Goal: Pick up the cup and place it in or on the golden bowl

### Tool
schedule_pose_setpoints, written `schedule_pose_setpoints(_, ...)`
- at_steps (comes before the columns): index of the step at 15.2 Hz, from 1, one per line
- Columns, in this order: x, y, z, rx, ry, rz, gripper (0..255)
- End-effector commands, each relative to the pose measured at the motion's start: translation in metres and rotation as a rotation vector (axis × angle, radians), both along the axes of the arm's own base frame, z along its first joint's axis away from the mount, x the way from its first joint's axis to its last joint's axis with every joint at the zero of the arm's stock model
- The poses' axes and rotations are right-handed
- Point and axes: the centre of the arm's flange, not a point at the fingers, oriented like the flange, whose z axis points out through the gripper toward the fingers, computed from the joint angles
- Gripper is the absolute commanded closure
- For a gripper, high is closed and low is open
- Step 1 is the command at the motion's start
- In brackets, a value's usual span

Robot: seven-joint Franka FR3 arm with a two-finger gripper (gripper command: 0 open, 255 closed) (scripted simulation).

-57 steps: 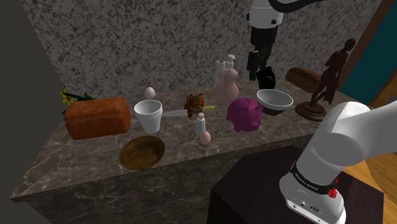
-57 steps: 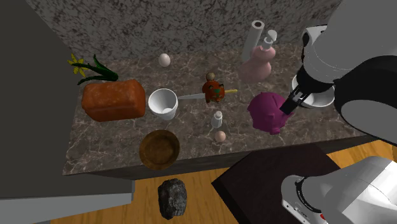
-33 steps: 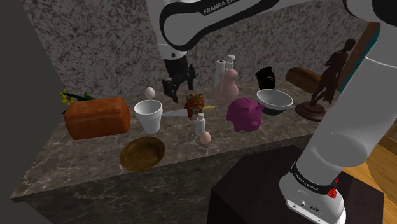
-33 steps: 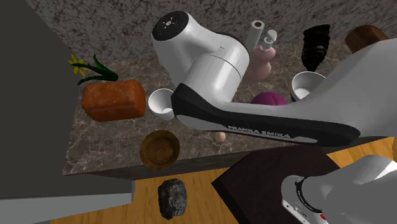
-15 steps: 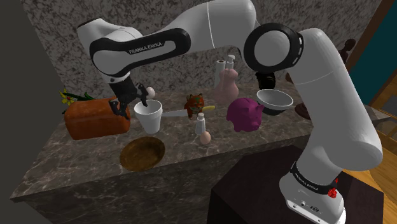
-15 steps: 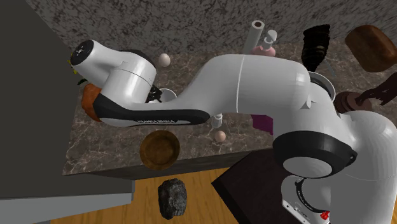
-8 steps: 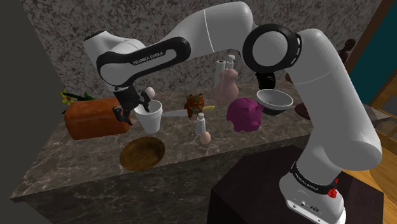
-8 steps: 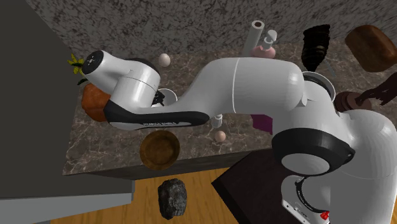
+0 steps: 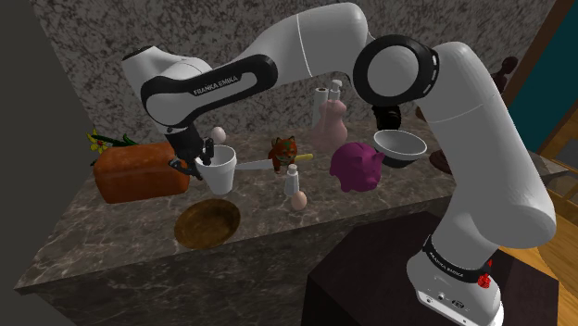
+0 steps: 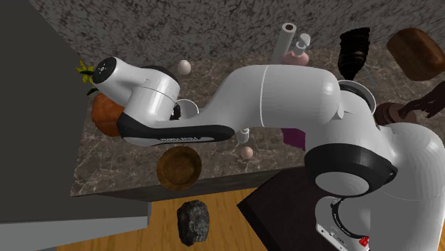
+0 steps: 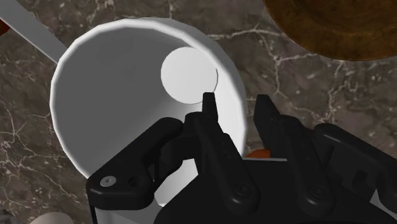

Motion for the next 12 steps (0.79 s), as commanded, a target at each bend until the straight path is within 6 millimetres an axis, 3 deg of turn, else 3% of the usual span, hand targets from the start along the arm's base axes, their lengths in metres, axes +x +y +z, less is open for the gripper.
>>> schedule_pose_setpoints(1,0.000,0.000,0.000,0.000,0.000,0.000,255)
schedule_pose_setpoints(8,0.000,0.000,0.000,0.000,0.000,0.000,255)
schedule_pose_setpoints(12,0.000,0.000,0.021,0.000,0.000,0.000,255)
